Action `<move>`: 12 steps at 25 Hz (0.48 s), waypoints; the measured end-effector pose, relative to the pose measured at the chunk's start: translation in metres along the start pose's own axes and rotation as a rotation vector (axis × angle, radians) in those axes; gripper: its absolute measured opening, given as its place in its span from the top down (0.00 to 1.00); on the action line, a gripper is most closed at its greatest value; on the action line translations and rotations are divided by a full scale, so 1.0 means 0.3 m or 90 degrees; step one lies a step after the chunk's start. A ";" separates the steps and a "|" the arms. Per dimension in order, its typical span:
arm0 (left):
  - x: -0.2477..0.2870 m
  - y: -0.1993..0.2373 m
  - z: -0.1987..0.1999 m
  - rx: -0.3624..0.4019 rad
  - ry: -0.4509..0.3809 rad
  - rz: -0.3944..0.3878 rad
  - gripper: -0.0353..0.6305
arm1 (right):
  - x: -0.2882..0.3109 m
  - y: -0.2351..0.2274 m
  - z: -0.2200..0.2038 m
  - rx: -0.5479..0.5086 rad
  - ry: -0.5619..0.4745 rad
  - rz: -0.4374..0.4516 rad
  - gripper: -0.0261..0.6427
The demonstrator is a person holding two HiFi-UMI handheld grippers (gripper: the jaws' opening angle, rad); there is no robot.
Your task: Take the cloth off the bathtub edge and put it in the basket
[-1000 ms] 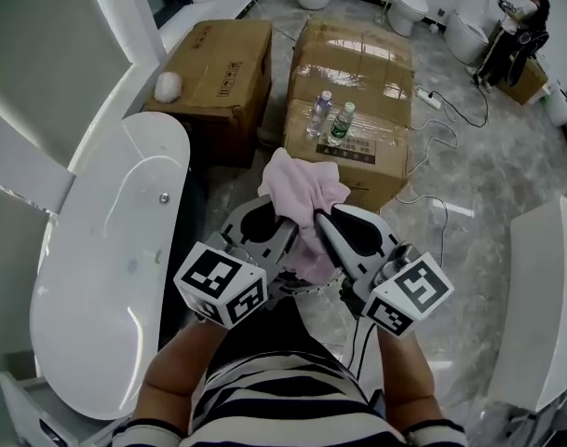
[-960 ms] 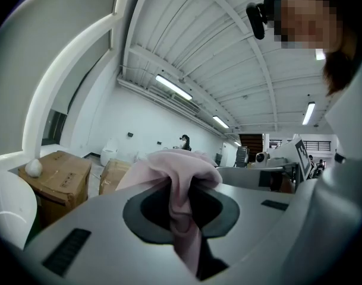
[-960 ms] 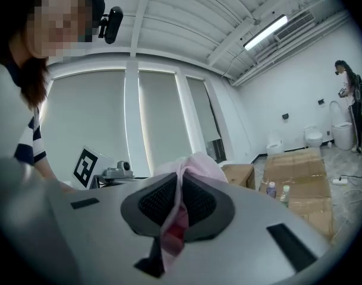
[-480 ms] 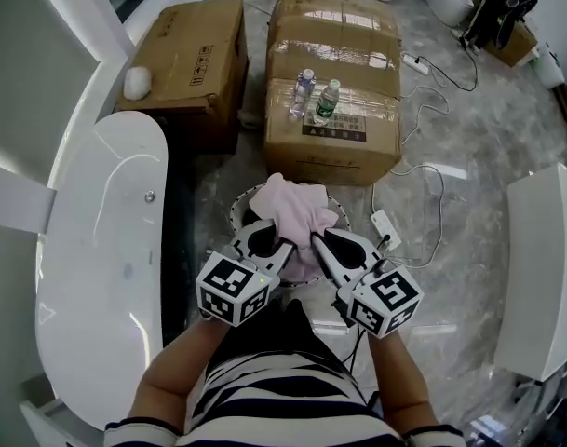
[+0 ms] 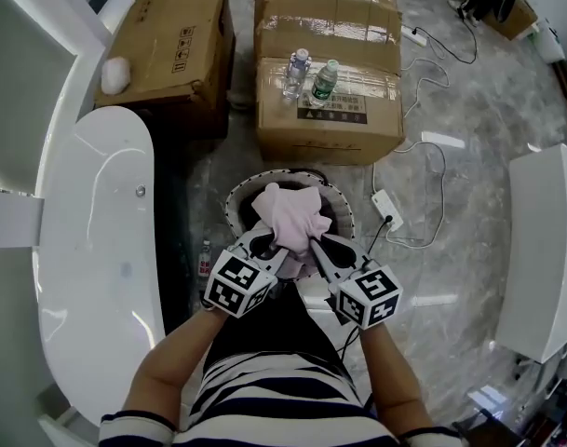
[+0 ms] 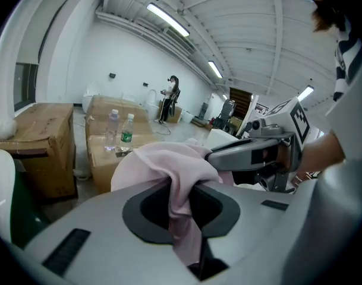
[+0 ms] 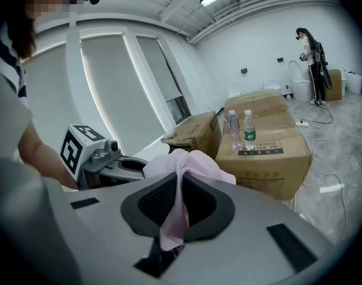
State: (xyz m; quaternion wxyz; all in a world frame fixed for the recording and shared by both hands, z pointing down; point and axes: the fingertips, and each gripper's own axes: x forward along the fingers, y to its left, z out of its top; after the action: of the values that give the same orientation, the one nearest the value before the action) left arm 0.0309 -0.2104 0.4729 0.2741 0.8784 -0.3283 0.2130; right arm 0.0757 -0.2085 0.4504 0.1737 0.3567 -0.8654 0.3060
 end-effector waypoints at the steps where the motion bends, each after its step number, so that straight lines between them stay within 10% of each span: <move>1: 0.014 0.009 -0.031 -0.001 0.016 -0.003 0.86 | 0.016 -0.012 -0.026 0.010 0.011 -0.005 0.89; 12: 0.153 0.103 -0.366 -0.016 0.181 -0.028 0.86 | 0.184 -0.117 -0.345 0.102 0.132 -0.051 0.89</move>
State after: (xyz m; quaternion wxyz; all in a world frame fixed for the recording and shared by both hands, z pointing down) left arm 0.0200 -0.1830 0.5923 0.3338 0.8428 -0.2694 0.3251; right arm 0.0718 -0.1888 0.5712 0.2456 0.3699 -0.8007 0.4021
